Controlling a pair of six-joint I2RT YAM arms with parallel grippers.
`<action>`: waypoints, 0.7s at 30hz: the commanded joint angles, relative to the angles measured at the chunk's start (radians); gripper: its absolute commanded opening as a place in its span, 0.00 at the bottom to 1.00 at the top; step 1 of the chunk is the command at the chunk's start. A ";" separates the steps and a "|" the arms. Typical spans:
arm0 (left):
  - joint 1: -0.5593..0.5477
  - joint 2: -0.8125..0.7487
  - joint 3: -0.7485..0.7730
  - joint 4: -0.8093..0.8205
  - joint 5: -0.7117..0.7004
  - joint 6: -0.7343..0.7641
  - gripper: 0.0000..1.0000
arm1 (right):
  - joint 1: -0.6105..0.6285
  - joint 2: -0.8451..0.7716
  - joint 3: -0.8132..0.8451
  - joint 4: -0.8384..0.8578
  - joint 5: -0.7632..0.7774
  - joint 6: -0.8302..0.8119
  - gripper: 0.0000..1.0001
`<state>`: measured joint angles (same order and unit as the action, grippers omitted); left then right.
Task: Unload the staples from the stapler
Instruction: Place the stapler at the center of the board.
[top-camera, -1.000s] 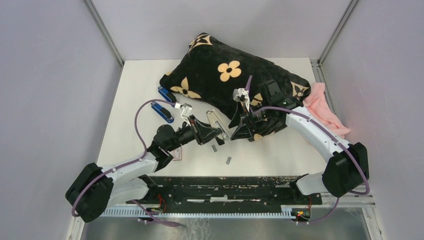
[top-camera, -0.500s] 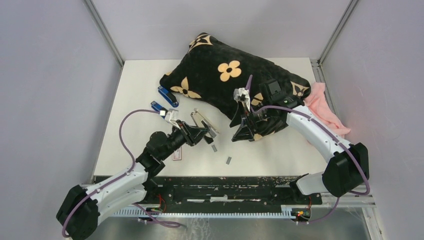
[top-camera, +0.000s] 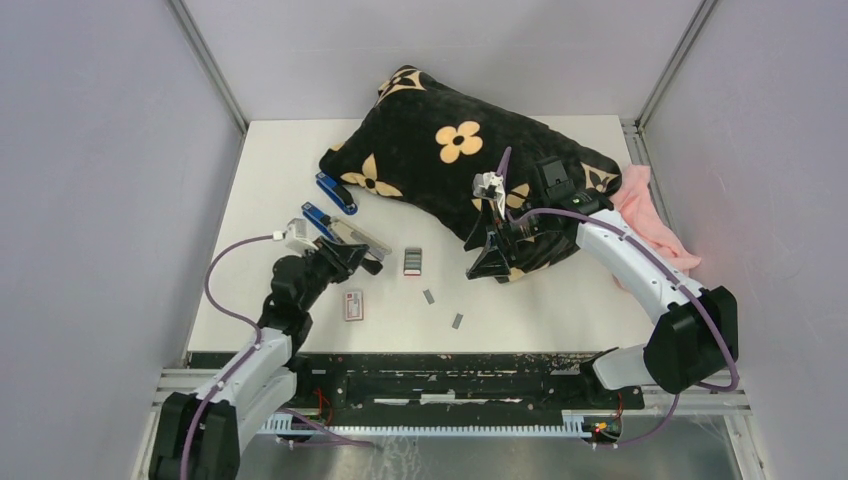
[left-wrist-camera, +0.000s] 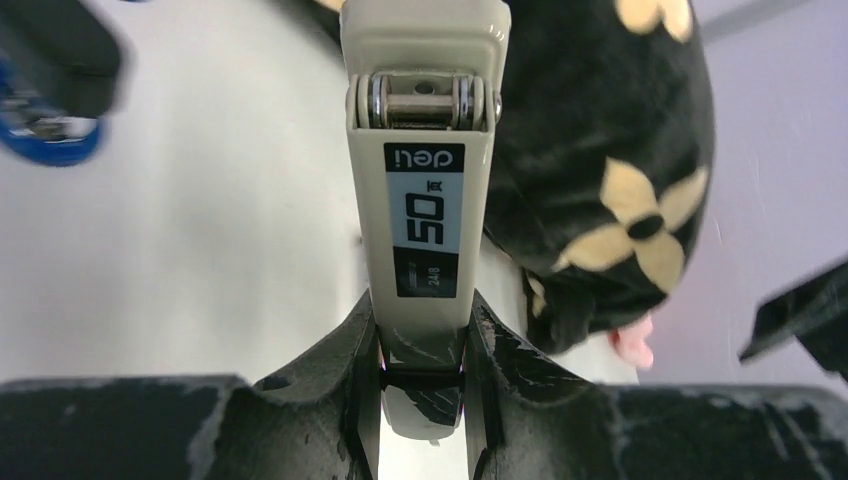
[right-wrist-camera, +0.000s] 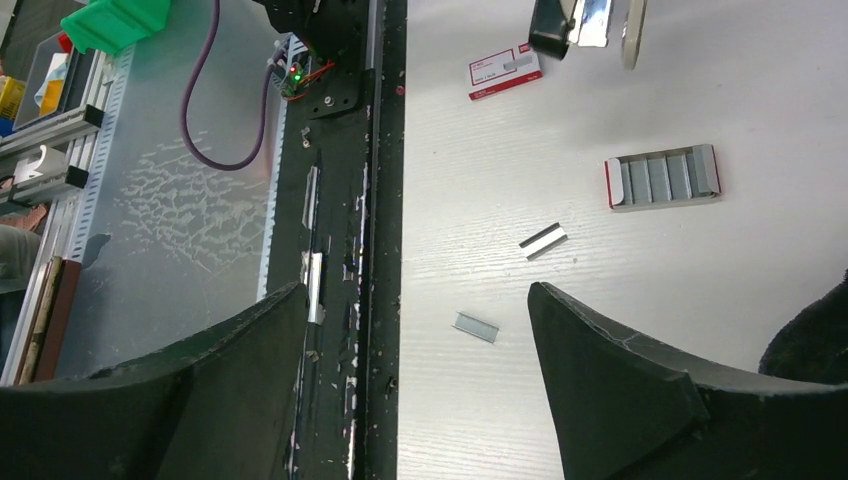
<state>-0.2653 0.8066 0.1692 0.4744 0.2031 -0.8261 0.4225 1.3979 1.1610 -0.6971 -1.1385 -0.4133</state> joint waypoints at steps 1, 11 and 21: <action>0.144 0.055 0.005 0.182 0.121 -0.178 0.03 | -0.005 -0.013 0.042 0.007 0.006 -0.008 0.87; 0.207 0.077 0.140 -0.271 -0.139 -0.289 0.03 | -0.009 -0.009 0.042 -0.004 0.009 -0.026 0.87; 0.217 -0.044 0.208 -0.536 -0.380 -0.330 0.04 | -0.009 -0.004 0.046 -0.012 0.008 -0.029 0.87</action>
<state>-0.0620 0.7593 0.3199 -0.0357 -0.0761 -1.0931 0.4168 1.3979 1.1614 -0.7166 -1.1198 -0.4252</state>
